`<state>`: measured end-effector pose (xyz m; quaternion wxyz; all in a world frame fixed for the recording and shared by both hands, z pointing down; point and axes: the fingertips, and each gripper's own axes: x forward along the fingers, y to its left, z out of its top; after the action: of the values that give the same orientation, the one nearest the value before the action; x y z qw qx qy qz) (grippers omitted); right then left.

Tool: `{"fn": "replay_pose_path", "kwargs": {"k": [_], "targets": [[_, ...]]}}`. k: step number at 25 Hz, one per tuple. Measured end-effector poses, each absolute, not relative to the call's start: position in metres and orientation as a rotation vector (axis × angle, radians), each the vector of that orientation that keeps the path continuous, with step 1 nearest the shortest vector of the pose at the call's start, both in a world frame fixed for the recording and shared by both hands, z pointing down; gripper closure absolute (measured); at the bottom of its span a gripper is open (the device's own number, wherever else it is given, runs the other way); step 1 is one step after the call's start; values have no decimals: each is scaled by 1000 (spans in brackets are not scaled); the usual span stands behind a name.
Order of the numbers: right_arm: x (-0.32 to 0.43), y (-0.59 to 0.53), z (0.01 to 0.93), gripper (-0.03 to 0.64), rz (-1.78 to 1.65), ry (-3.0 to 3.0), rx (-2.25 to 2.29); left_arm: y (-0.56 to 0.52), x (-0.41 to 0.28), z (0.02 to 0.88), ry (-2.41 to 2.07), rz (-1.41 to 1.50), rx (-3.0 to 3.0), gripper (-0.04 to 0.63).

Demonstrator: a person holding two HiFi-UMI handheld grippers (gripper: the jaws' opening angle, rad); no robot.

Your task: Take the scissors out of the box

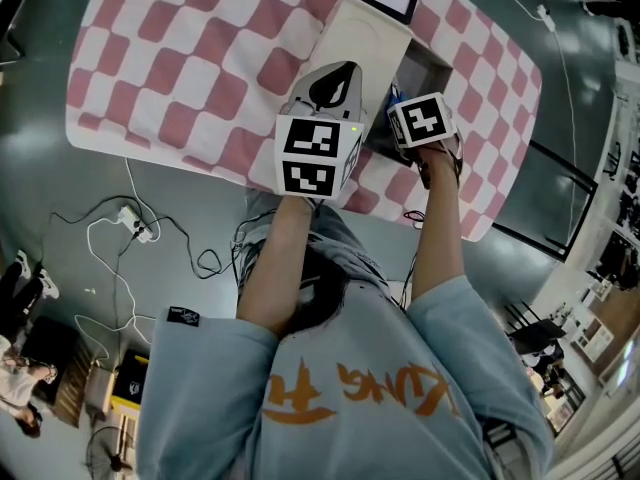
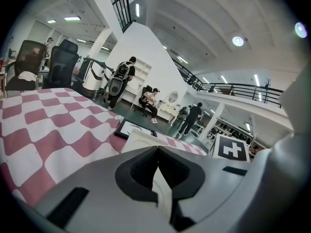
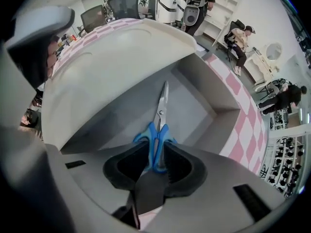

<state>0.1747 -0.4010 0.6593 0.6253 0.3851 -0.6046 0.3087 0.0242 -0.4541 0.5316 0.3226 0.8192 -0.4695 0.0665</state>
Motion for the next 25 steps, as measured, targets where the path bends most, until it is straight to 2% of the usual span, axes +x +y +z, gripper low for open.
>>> {"fn": "replay_pose_path", "kwargs": {"k": [14, 25], "targets": [[170, -398, 656, 532, 785, -1428, 899, -441, 23, 527, -1257, 173, 2149, 575], [183, -396, 619, 534, 903, -1554, 1121, -419, 30, 522, -1276, 160, 2151, 575]]}}
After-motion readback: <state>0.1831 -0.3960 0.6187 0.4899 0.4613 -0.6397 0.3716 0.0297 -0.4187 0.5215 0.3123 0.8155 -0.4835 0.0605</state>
